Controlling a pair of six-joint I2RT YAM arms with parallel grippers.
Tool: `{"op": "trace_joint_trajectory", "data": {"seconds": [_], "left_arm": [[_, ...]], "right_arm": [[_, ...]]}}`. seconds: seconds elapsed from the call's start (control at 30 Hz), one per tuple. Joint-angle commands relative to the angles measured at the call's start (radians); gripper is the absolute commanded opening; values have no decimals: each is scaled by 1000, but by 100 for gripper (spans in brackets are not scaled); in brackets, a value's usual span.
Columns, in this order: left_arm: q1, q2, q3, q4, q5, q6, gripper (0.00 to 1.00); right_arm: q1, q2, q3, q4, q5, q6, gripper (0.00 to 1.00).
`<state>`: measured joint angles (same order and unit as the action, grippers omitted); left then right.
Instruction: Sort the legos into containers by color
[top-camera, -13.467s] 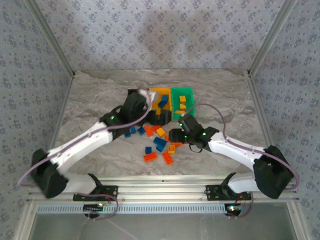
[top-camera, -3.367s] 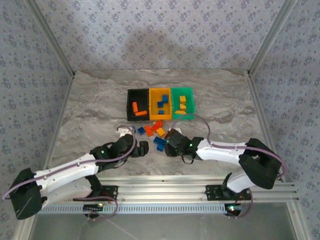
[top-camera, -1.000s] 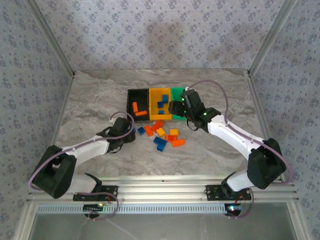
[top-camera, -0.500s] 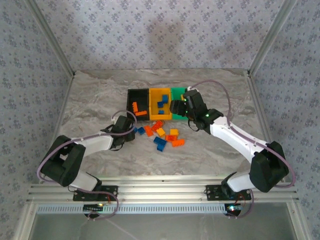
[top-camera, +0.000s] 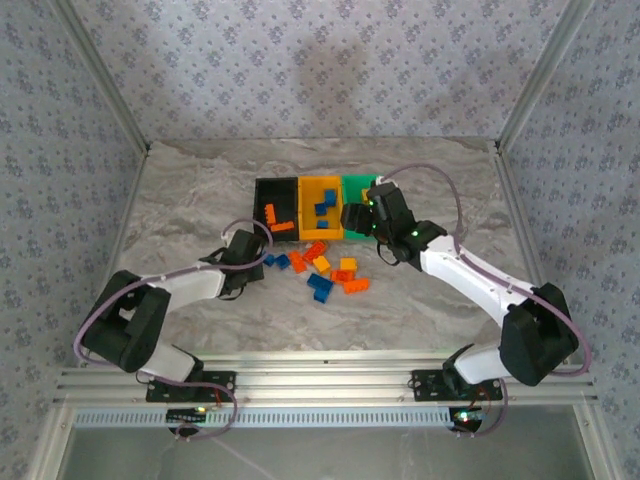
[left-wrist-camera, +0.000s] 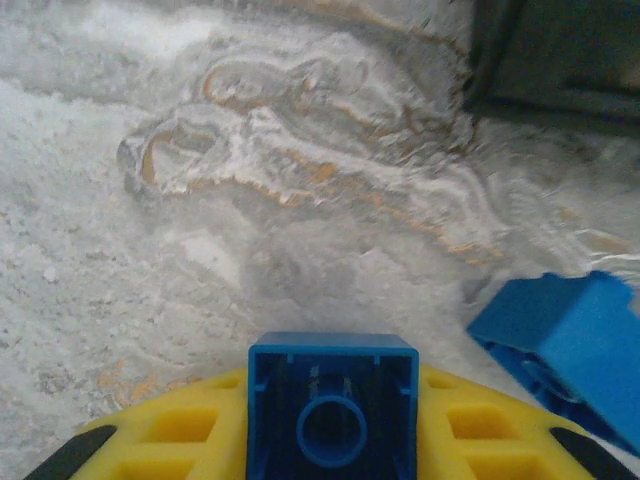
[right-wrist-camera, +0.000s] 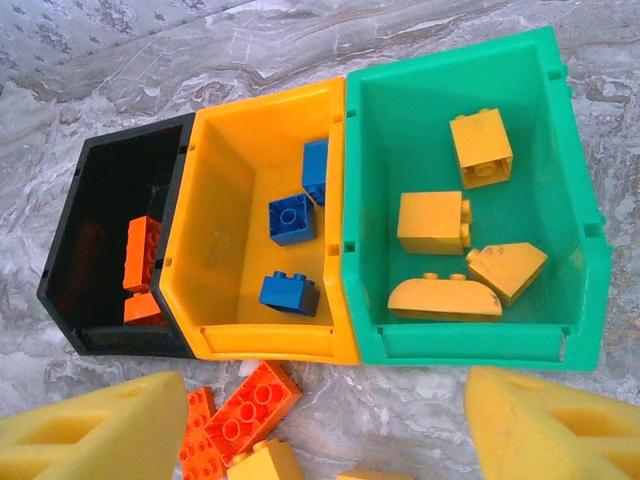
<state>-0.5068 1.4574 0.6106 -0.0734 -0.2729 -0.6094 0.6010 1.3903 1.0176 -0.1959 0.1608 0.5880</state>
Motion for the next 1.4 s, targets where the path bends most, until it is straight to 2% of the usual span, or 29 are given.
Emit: {"op": "trace_joint_trajectory", "data": {"seconds": [0.0, 0.17, 0.27, 0.5, 0.63, 0.8, 0.87, 0.93, 1.03, 1.17, 1.37], "left_arm": [[-34, -111, -15, -10, 24, 22, 30], [-154, -267, 22, -113, -23, 16, 30], [-204, -253, 103, -134, -9, 19, 30], [-259, 66, 462, -125, 25, 109, 30], [-239, 258, 669, -173, 21, 156, 30], [-186, 422, 840, -231, 56, 155, 30], [-185, 459, 893, -252, 54, 161, 35], [-184, 475, 931, -270, 57, 166, 50], [-188, 443, 932, -270, 73, 162, 66], [-208, 311, 836, -242, 101, 146, 72], [-278, 44, 545, -183, 182, 100, 82]], "right_arm": [[9, -41, -43, 16, 12, 28, 75], [21, -92, -125, 33, 15, 61, 75], [29, -128, -184, 32, 25, 79, 75], [41, -196, -292, 12, 42, 107, 75], [56, -226, -317, -6, 53, 110, 75], [75, -251, -326, -25, 66, 113, 75], [79, -254, -326, -27, 66, 114, 75], [79, -252, -323, -29, 64, 115, 75], [81, -254, -321, -32, 65, 119, 75], [83, -260, -317, -35, 71, 124, 76], [88, -267, -323, -32, 72, 131, 76]]}}
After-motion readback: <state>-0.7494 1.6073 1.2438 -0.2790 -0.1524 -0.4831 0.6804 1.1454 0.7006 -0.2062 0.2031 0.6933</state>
